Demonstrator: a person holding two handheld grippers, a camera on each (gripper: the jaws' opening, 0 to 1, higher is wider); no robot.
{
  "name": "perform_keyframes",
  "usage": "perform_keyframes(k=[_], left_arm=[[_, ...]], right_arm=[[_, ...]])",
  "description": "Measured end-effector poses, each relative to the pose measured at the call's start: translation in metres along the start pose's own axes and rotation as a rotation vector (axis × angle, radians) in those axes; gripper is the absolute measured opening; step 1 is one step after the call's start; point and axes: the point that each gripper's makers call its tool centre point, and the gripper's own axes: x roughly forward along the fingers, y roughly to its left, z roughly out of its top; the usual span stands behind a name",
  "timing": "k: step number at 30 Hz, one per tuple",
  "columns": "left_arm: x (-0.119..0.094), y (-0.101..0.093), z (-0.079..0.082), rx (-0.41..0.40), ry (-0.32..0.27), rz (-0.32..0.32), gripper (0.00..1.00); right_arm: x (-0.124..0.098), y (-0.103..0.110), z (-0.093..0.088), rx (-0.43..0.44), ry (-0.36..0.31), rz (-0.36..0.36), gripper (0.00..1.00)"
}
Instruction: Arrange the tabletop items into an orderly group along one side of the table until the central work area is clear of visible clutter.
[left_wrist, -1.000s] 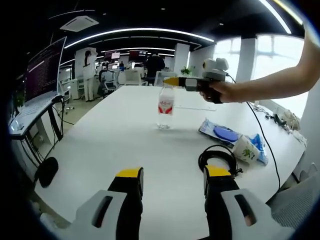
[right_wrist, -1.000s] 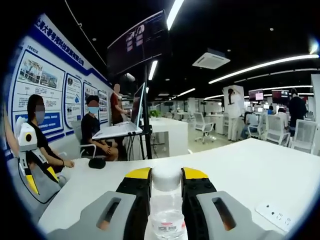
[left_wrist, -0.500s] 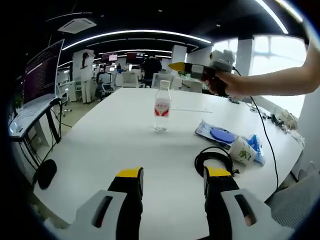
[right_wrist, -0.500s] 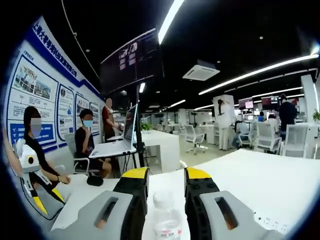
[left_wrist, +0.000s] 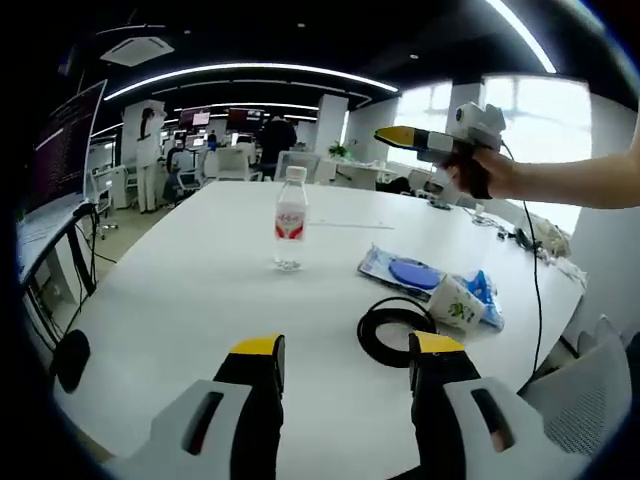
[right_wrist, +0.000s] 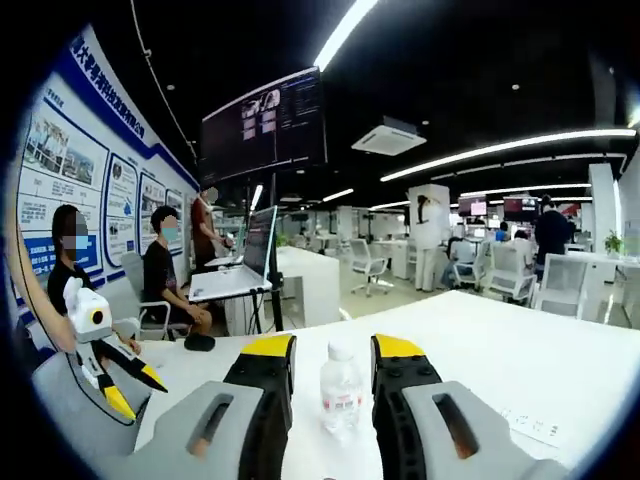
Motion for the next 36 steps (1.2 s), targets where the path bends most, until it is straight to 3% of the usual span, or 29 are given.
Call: perform_keyframes(k=[4,8,11,17,22,24,28,31,34,36], left_arm=[[0.003,-0.004,0.003,0.018,0.018,-0.017,0.55],[-0.001,-0.01,0.006,0.052,0.033,-0.046,0.58],[-0.005,-0.014,0.004,0.06,0.048,-0.067,0.63],[-0.01,-0.012,-0.002,0.028,0.068,-0.084,0.71],[-0.014,-0.013,0.003,-0.013,0.039,-0.106,0.82],[-0.014,-0.015,0.0,-0.023,0.061,-0.118,0.89],[-0.015,-0.02,-0.003,0.014,0.083,-0.156,0.93],[-0.016,-0.024,-0.003,0.006,0.085,-0.176,0.94],[-0.016,-0.025,-0.004,0.0,0.084,-0.187,0.94],[-0.016,-0.025,-0.009,0.003,0.094,-0.189,0.91]], right_arm=[[-0.023,0.01,-0.002,0.03,0.021,-0.009,0.28],[-0.04,0.021,-0.01,0.058,0.062,-0.011,0.39],[-0.051,0.031,-0.024,0.087,0.123,-0.017,0.5],[-0.069,0.049,-0.061,0.062,0.247,0.0,0.61],[-0.081,0.054,-0.091,0.116,0.323,-0.018,0.65],[-0.086,0.053,-0.102,0.139,0.351,-0.026,0.66],[-0.096,0.051,-0.12,0.139,0.409,-0.054,0.66],[-0.105,0.049,-0.134,0.162,0.457,-0.072,0.66],[-0.121,0.047,-0.164,0.156,0.575,-0.073,0.66],[-0.123,0.048,-0.17,0.166,0.588,-0.073,0.66]])
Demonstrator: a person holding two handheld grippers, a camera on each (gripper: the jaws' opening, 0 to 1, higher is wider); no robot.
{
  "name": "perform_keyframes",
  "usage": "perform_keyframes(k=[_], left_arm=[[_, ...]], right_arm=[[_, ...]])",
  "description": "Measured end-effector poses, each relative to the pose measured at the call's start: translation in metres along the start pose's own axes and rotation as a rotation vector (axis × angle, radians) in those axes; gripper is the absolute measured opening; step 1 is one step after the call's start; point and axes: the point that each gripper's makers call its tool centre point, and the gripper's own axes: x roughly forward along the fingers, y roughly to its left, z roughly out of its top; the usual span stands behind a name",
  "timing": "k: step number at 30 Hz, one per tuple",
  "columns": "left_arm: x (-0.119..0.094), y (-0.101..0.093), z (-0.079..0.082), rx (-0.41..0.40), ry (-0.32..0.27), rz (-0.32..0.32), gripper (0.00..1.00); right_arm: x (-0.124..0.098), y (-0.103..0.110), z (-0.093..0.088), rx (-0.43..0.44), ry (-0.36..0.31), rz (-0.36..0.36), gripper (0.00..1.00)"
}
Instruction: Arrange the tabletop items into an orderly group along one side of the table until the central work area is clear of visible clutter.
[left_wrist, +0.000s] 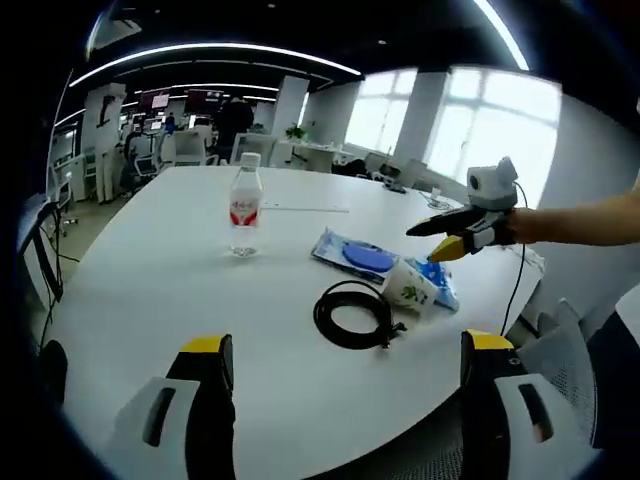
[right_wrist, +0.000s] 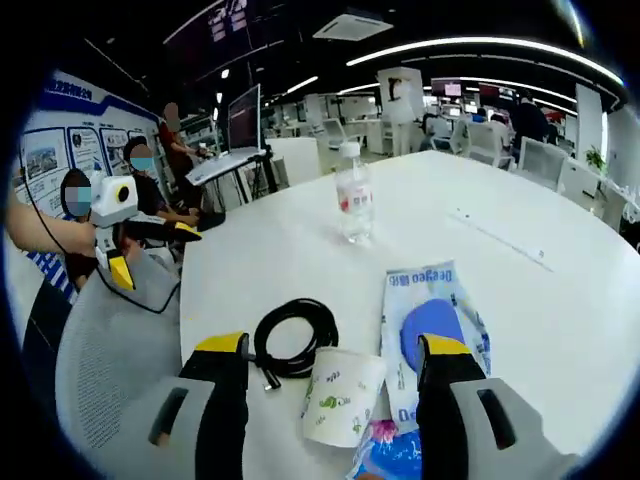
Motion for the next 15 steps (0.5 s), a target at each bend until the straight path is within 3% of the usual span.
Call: perform_keyframes(k=[9,15], left_arm=[[-0.001,0.002,0.001,0.011,0.0,0.007,0.88],[0.0,0.0,-0.004,0.032,0.023,0.004,0.85]], right_arm=[[0.006,0.001,-0.003,0.028,0.022,0.007,0.66],[0.011,-0.003,-0.019,0.022,0.092,-0.01,0.62]])
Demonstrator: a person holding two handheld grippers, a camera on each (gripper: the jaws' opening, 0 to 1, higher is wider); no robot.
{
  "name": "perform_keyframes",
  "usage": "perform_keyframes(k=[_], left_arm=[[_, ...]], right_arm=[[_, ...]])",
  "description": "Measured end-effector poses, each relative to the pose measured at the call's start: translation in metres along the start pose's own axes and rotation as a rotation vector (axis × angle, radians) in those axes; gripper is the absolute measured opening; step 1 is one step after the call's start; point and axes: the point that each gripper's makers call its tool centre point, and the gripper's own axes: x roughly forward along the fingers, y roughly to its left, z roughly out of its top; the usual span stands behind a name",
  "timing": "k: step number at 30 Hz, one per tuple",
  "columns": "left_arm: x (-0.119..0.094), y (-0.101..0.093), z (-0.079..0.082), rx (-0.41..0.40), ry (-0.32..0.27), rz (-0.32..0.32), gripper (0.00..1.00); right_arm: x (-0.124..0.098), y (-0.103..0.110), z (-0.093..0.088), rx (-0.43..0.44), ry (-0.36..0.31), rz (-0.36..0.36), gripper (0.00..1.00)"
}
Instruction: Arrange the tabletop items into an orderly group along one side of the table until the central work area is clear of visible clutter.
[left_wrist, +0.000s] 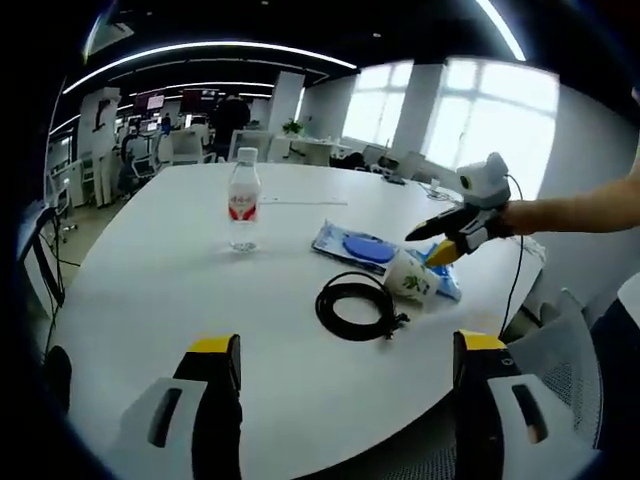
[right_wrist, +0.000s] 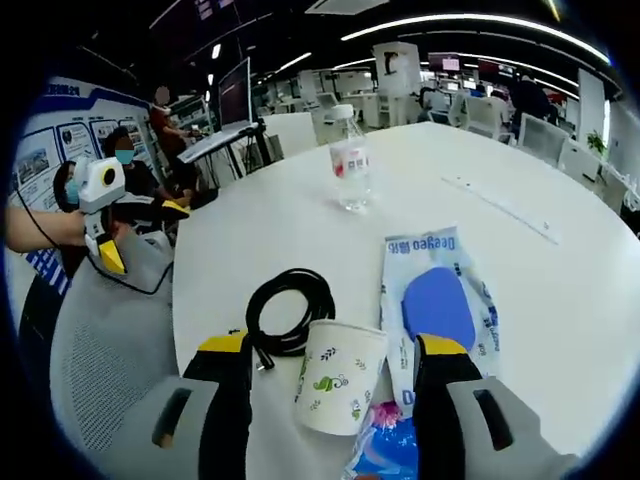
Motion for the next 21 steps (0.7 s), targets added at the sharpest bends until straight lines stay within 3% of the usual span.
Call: perform_keyframes(k=[7,11,21], left_arm=[[0.0,0.003,-0.004,0.014,0.021,0.009,0.84],[0.0,0.002,-0.005,0.021,0.024,0.008,0.83],[0.0,0.004,-0.009,0.038,0.039,0.019,0.82]], right_arm=[[0.012,-0.004,-0.015,0.127,0.063,0.032,0.56],[0.015,-0.007,-0.01,0.2,0.064,0.047,0.51],[0.03,-0.006,-0.018,0.204,0.153,0.071,0.45]])
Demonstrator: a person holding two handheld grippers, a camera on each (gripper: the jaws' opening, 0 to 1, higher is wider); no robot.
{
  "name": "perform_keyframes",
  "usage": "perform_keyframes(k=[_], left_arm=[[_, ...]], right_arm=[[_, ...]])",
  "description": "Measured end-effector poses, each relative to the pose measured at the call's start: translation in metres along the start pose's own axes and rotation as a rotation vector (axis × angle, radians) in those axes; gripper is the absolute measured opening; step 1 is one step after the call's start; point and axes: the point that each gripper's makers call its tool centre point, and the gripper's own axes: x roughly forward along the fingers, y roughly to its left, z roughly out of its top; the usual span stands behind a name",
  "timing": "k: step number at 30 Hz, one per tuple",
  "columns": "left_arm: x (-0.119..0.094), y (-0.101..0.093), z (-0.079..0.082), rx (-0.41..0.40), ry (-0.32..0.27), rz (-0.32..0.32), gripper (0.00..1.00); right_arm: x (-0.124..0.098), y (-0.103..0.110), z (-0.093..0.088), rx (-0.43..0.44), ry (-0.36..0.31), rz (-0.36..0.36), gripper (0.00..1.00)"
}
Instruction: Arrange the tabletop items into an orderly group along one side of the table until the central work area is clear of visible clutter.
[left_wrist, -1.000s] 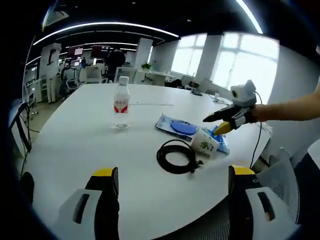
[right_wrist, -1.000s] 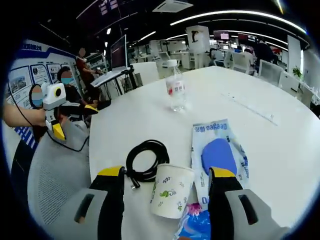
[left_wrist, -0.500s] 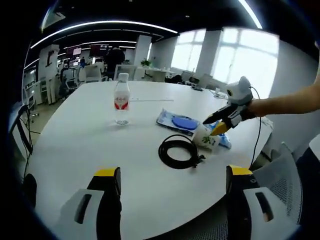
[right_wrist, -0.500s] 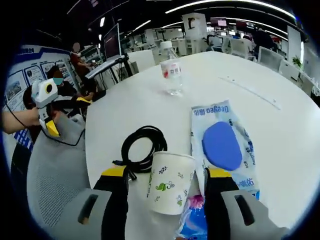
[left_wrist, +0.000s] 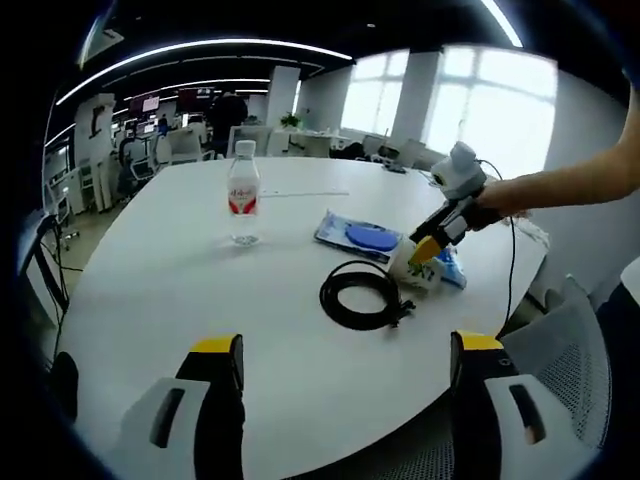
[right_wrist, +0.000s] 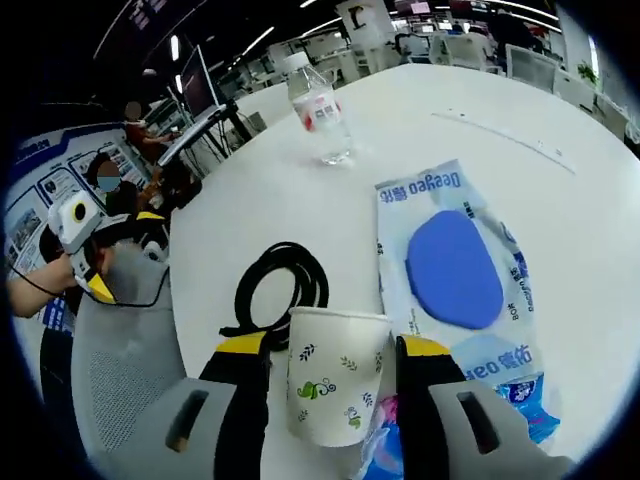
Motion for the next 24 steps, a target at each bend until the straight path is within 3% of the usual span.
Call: perform_keyframes(k=[3,8,12,17,24], left_arm=[[0.0,0.0,-0.001,0.001,0.007,0.001,0.82],[0.001,0.0,-0.004,0.012,0.018,0.0,0.82],[0.002,-0.001,-0.006,0.02,0.026,-0.001,0.82],[0.002,-0.003,-0.006,0.025,0.029,-0.011,0.82],[0.002,-0.006,-0.007,0.035,0.036,-0.021,0.82]], right_arm=[[0.002,0.0,-0.001,-0.007,0.009,0.001,0.37],[0.0,-0.002,-0.001,-0.016,0.003,-0.003,0.34],[-0.003,-0.001,0.001,-0.081,-0.02,-0.004,0.32],[-0.008,0.002,0.013,-0.123,-0.107,-0.004,0.32],[-0.021,-0.001,0.035,-0.242,-0.245,-0.063,0.31]])
